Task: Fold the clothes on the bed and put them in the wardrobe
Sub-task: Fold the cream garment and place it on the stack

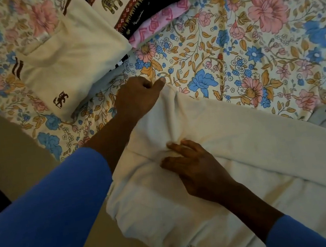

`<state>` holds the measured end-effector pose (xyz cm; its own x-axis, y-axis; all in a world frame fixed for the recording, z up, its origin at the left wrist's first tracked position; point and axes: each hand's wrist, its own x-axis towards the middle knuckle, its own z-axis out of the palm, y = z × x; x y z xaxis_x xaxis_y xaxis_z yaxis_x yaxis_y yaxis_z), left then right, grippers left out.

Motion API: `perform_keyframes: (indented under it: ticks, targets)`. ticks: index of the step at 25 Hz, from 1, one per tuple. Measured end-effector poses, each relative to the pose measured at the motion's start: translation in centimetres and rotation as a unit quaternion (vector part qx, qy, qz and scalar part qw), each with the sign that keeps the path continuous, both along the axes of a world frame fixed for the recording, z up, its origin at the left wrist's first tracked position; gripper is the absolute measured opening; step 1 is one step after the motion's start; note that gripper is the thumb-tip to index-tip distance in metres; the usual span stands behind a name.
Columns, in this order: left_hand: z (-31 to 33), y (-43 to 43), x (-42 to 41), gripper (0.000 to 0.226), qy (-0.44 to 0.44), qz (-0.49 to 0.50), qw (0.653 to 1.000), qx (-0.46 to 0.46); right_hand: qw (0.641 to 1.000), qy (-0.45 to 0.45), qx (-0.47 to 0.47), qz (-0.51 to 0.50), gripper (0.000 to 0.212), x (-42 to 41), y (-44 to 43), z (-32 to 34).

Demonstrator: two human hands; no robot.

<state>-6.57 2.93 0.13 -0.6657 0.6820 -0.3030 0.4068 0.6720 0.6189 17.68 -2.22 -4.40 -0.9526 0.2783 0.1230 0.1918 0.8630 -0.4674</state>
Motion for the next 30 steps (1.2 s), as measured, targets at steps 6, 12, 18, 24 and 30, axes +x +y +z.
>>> perform_keyframes:
  ticks: [6, 12, 18, 24, 30]
  targets:
    - [0.0, 2.2, -1.5, 0.037, -0.135, 0.216, 0.967, 0.014, 0.982, 0.059, -0.072, -0.164, 0.038, -0.2, 0.8, 1.6]
    - [-0.8, 1.9, -1.4, 0.033, -0.116, 0.216, 0.961, 0.128, 0.942, -0.008, -0.041, -0.332, 0.042, -2.1, 6.6, 0.3]
    - [-0.7, 1.2, -2.7, 0.014, -0.157, 0.242, 0.956, 0.051, 0.937, -0.032, -0.004, -0.347, 0.05, -2.3, 6.1, -1.1]
    - [-0.9, 3.3, -3.8, 0.032, -0.042, 0.15, 0.986, 0.065, 0.993, 0.005, 0.067, -0.094, 0.067, -3.8, 4.8, 0.4]
    - [0.0, -7.2, 1.8, 0.04, 0.109, 0.082, 0.991, 0.006, 0.991, -0.005, 0.103, -0.086, 0.033, -0.9, 3.1, -1.5]
